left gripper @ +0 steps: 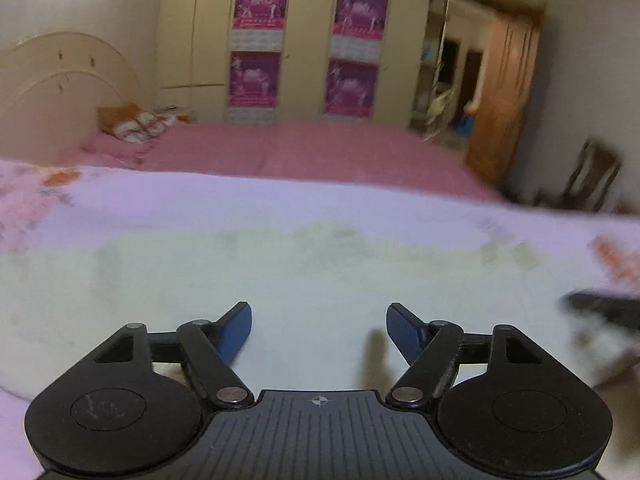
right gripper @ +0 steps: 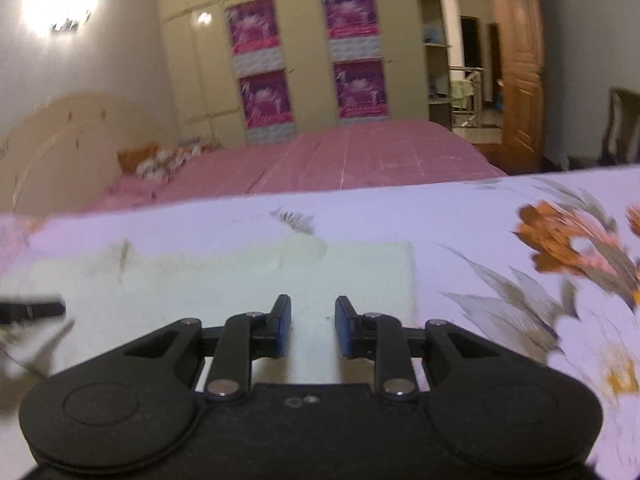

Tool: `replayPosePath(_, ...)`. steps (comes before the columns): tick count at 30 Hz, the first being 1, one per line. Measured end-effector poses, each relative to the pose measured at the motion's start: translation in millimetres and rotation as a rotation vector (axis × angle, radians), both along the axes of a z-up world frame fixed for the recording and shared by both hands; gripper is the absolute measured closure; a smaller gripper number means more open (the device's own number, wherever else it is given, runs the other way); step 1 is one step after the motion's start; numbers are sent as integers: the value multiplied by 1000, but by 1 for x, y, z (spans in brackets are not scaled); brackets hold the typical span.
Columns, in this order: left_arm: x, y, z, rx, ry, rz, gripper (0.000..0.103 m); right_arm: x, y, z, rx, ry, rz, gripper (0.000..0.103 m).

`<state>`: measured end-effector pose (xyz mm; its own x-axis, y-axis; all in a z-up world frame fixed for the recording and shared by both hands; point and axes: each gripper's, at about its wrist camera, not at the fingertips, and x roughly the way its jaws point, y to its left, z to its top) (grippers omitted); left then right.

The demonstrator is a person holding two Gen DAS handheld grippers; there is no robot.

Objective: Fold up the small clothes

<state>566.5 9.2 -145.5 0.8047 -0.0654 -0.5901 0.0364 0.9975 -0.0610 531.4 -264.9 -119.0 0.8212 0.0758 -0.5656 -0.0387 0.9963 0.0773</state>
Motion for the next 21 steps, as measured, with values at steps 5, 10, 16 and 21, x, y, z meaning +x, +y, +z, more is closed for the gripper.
replayPosePath(5,-11,31,5,10,-17,55,29,-10,-26,0,8,18,-120,79)
replayPosePath(10,-45,44,15,1,-56,54,29,-59,-16,6,5,-39,-89,72)
replayPosePath(16,-80,139,7,-76,-1,260,29,-70,-11,3,-52,43,-151,69)
replayPosePath(21,-116,276,4,-302,-17,563,30,-91,-12,25,-38,2,-185,68)
